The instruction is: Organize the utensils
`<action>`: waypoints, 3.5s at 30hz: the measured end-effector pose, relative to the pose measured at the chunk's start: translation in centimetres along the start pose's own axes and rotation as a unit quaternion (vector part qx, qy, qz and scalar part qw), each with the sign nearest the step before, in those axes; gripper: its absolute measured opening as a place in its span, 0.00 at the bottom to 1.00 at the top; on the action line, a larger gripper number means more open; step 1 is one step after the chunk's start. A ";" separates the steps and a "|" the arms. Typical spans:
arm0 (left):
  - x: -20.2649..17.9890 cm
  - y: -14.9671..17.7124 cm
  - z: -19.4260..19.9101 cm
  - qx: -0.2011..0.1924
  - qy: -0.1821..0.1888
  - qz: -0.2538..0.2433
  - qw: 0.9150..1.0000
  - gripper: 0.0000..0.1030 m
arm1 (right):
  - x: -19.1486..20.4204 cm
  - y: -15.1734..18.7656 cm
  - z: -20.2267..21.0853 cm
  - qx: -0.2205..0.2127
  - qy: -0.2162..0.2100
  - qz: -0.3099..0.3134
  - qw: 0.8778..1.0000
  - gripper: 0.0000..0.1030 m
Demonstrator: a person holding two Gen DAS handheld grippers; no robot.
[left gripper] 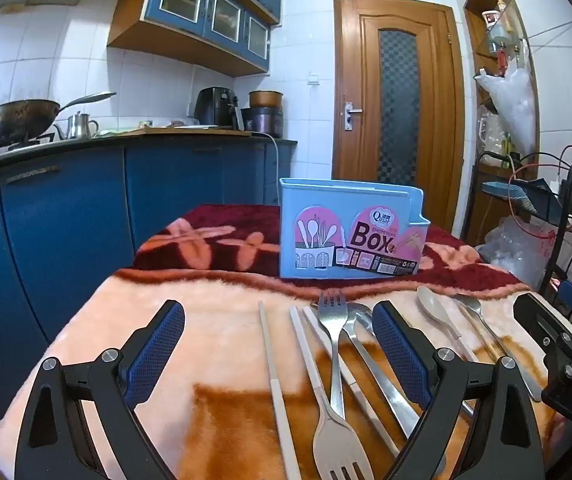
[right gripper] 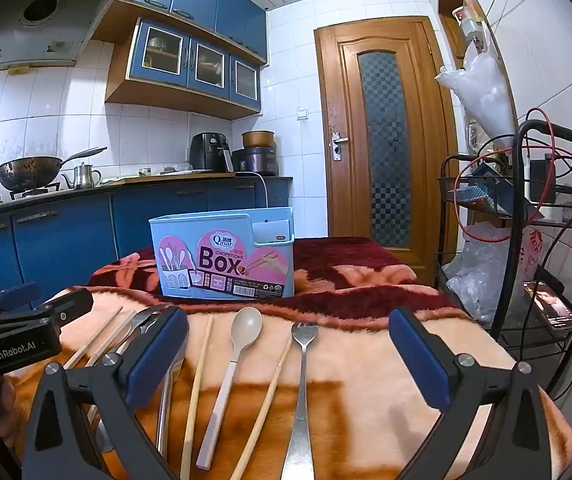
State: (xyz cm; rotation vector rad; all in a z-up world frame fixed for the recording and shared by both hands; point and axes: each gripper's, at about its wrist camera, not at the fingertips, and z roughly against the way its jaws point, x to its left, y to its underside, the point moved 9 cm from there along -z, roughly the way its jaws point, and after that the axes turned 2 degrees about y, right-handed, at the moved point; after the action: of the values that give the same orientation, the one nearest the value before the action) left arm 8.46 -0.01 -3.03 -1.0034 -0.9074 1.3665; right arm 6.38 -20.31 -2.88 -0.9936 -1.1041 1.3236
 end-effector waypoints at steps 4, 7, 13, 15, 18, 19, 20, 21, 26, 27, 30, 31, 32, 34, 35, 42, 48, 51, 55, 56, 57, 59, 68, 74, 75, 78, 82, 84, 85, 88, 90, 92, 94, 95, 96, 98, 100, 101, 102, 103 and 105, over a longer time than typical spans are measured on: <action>0.0 0.0 0.0 -0.001 0.000 -0.002 1.000 0.92 | 0.0 0.0 0.0 -0.001 0.000 0.001 1.000 1.00; 0.1 0.0 0.0 -0.001 -0.001 -0.001 1.000 0.92 | 0.0 0.0 0.0 0.000 0.001 0.001 1.000 1.00; 0.1 -0.1 0.0 -0.004 -0.001 -0.002 1.000 0.92 | 0.0 0.0 0.0 -0.002 0.000 0.002 1.000 1.00; 0.1 -0.1 0.0 -0.004 -0.001 -0.002 1.000 0.92 | 0.0 0.0 0.0 -0.003 0.000 0.002 1.000 1.00; 0.1 -0.1 0.0 -0.004 -0.001 -0.003 1.000 0.92 | 0.0 0.0 0.0 -0.003 0.000 0.003 1.000 1.00; 0.1 -0.1 0.0 -0.005 -0.002 -0.004 1.000 0.92 | 0.0 0.0 0.0 -0.003 0.000 0.003 1.000 1.00; 0.1 0.0 0.3 -0.004 -0.002 -0.004 1.000 0.92 | 0.0 0.0 0.0 -0.003 0.000 0.003 1.000 1.00; 0.1 0.1 0.3 -0.004 -0.002 -0.004 1.000 0.92 | 0.0 0.0 0.0 -0.003 0.000 0.003 1.000 1.00; 0.0 0.1 0.3 -0.005 -0.002 -0.004 1.000 0.92 | 0.0 0.0 0.0 -0.003 0.000 0.003 1.000 1.00; 0.1 0.1 0.3 -0.004 -0.001 -0.004 1.000 0.92 | 0.0 0.0 0.0 -0.003 0.000 0.003 1.000 1.00; 0.1 0.1 0.3 -0.005 -0.002 -0.004 1.000 0.92 | 0.0 0.0 0.0 -0.003 0.000 0.003 1.000 1.00; 0.0 0.1 0.3 -0.005 -0.002 -0.004 1.000 0.92 | 0.0 0.0 0.0 -0.003 0.000 0.003 1.000 1.00; 0.0 0.1 0.3 -0.005 -0.002 -0.005 1.000 0.92 | 0.0 0.0 0.0 -0.003 0.000 0.003 1.000 1.00; 0.0 0.1 0.3 -0.005 -0.002 -0.005 1.000 0.92 | 0.0 0.0 0.0 -0.003 0.000 0.003 1.000 1.00; 0.0 0.1 0.2 -0.005 -0.002 -0.005 1.000 0.92 | 0.0 0.0 0.0 -0.003 0.000 0.003 1.000 1.00; 0.0 0.1 0.3 -0.005 -0.002 -0.005 1.000 0.92 | 0.0 0.0 0.0 -0.002 0.001 0.004 1.000 1.00; 0.0 0.1 0.3 -0.004 -0.003 -0.006 1.000 0.92 | 0.0 0.0 0.0 -0.002 0.001 0.004 1.000 1.00; 0.0 0.1 0.2 -0.004 -0.003 -0.007 1.000 0.92 | 0.0 0.0 -0.1 -0.002 0.001 0.004 1.000 1.00; 0.0 0.0 0.2 -0.004 -0.003 -0.006 1.000 0.92 | 0.1 0.0 -0.1 -0.002 0.001 0.004 1.000 1.00; 0.0 0.0 0.2 -0.004 -0.003 -0.006 1.000 0.92 | 0.1 0.0 -0.1 -0.002 0.001 0.004 1.000 1.00; 0.0 0.0 0.2 -0.004 -0.003 -0.006 1.000 0.92 | 0.1 0.0 -0.1 -0.002 0.001 0.004 1.000 1.00; 0.0 0.0 0.2 -0.004 -0.003 -0.007 1.000 0.92 | 0.1 0.0 -0.1 -0.002 0.001 0.004 1.000 1.00; 0.0 0.0 0.2 -0.004 -0.003 -0.007 1.000 0.92 | 0.1 0.0 -0.1 -0.002 0.001 0.004 1.000 1.00; -0.1 0.0 0.2 -0.004 -0.003 -0.008 1.000 0.92 | 0.1 0.1 -0.1 -0.002 0.001 0.004 1.000 1.00; 0.0 0.0 0.2 -0.004 -0.003 -0.008 1.000 0.92 | 0.1 0.1 -0.1 -0.002 0.001 0.004 1.000 1.00; -0.1 0.0 0.2 -0.004 -0.003 -0.008 1.000 0.92 | 0.1 0.1 -0.1 -0.002 0.001 0.005 1.000 1.00; -0.1 0.0 0.2 -0.004 -0.003 -0.008 1.000 0.92 | 0.1 0.1 0.0 -0.002 0.001 0.005 1.000 1.00; -0.1 0.0 0.2 -0.004 -0.003 -0.008 1.000 0.92 | 0.1 0.1 0.0 -0.002 0.001 0.005 1.000 1.00; -0.1 0.0 0.2 -0.005 -0.004 -0.008 1.000 0.92 | 0.1 0.1 0.0 -0.002 0.001 0.005 1.000 1.00; -0.1 0.0 0.2 -0.004 -0.003 -0.009 1.000 0.92 | 0.1 0.1 0.0 -0.002 0.001 0.005 1.000 1.00; -0.1 0.0 0.2 -0.005 -0.004 -0.009 1.000 0.92 | 0.1 0.1 0.0 -0.002 0.001 0.005 1.000 1.00; -0.1 0.0 0.2 -0.005 -0.004 -0.009 1.000 0.92 | 0.1 0.0 0.0 -0.002 0.001 0.005 1.000 1.00; -0.2 -0.1 0.1 -0.005 -0.004 -0.009 1.000 0.92 | 0.1 0.0 0.0 -0.002 0.001 0.005 1.000 1.00; -0.1 -0.1 0.2 -0.005 -0.004 -0.009 1.000 0.92 | 0.1 0.0 0.0 -0.002 0.001 0.005 1.000 1.00; -0.2 -0.1 0.1 -0.004 -0.004 -0.009 1.000 0.92 | 0.1 0.0 0.0 -0.002 0.001 0.005 1.000 1.00; -0.1 0.0 0.1 -0.003 -0.005 -0.010 1.000 0.92 | 0.1 0.0 0.0 -0.002 0.001 0.005 1.000 1.00; -0.1 -0.1 0.0 -0.002 -0.006 -0.010 1.000 0.92 | 0.1 0.0 0.1 -0.002 0.001 0.005 1.000 1.00; 0.0 -0.1 -0.2 -0.002 -0.006 -0.011 1.000 0.92 | 0.1 0.0 0.0 -0.002 0.001 0.005 1.000 1.00; 0.1 -0.1 -0.2 -0.002 -0.006 -0.011 1.000 0.92 | 0.1 0.0 0.0 -0.002 0.001 0.005 1.000 1.00; 0.1 -0.1 -0.2 -0.001 -0.007 -0.011 1.000 0.92 | 0.1 0.0 0.0 -0.002 0.001 0.005 1.000 1.00; 0.2 -0.1 -0.3 -0.001 -0.008 -0.012 1.000 0.92 | 0.1 0.0 0.0 -0.002 0.001 0.005 1.000 1.00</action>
State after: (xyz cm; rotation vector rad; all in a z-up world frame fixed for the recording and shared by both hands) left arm 8.82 0.17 -3.01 -0.9811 -0.9290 1.3549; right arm 6.39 -20.17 -2.89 -1.0045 -1.1010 1.3294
